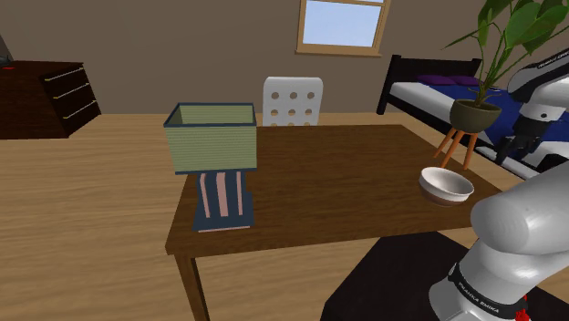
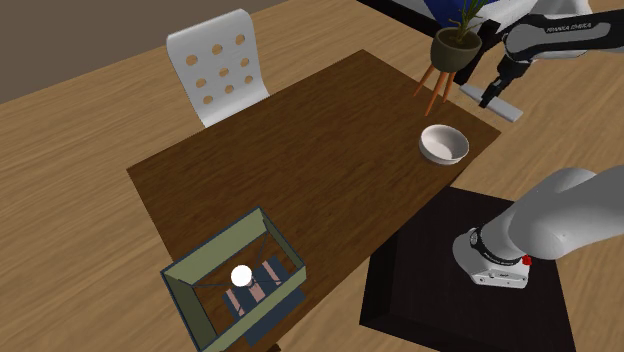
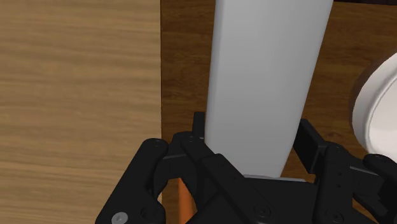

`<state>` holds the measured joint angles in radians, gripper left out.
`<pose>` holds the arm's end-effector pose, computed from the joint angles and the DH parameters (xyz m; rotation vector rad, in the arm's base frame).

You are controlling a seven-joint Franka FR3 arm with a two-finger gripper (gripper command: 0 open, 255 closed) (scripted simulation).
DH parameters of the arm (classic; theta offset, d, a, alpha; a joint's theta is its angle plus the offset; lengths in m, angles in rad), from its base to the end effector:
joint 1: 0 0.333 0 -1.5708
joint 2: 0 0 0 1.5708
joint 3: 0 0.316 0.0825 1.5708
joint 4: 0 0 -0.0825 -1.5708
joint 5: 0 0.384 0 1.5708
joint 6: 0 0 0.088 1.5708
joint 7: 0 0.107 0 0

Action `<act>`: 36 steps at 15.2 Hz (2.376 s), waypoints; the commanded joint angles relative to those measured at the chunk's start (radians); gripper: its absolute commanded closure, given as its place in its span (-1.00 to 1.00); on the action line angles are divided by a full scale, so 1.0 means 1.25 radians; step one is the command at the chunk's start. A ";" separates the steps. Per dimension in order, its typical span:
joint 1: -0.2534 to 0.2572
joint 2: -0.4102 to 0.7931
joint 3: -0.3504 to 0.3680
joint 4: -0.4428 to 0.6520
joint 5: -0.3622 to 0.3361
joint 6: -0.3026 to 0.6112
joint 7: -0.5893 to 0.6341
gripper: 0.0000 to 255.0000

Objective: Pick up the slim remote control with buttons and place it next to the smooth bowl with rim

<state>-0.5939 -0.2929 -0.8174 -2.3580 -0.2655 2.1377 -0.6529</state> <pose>0.0581 -0.4670 0.4051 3.0008 -0.9143 -0.0157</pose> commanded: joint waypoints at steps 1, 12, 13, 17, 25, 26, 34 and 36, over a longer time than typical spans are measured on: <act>0.004 0.015 -0.010 -0.010 0.006 0.024 -0.008 1.00; 0.031 0.115 -0.060 -0.067 0.070 0.163 -0.059 1.00; 0.035 0.126 -0.065 -0.072 0.080 0.176 -0.067 1.00; 0.047 0.177 -0.080 -0.087 0.130 0.226 -0.103 1.00; 0.056 0.253 -0.085 -0.101 0.222 0.289 -0.170 1.00; 0.056 0.253 -0.084 -0.101 0.222 0.289 -0.170 1.00; 0.056 0.252 -0.084 -0.101 0.222 0.289 -0.170 -1.00; 0.058 0.214 -0.089 -0.095 0.173 0.259 -0.134 -1.00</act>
<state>-0.5211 0.0052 -0.9234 -2.4782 -0.0090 2.4823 -0.8464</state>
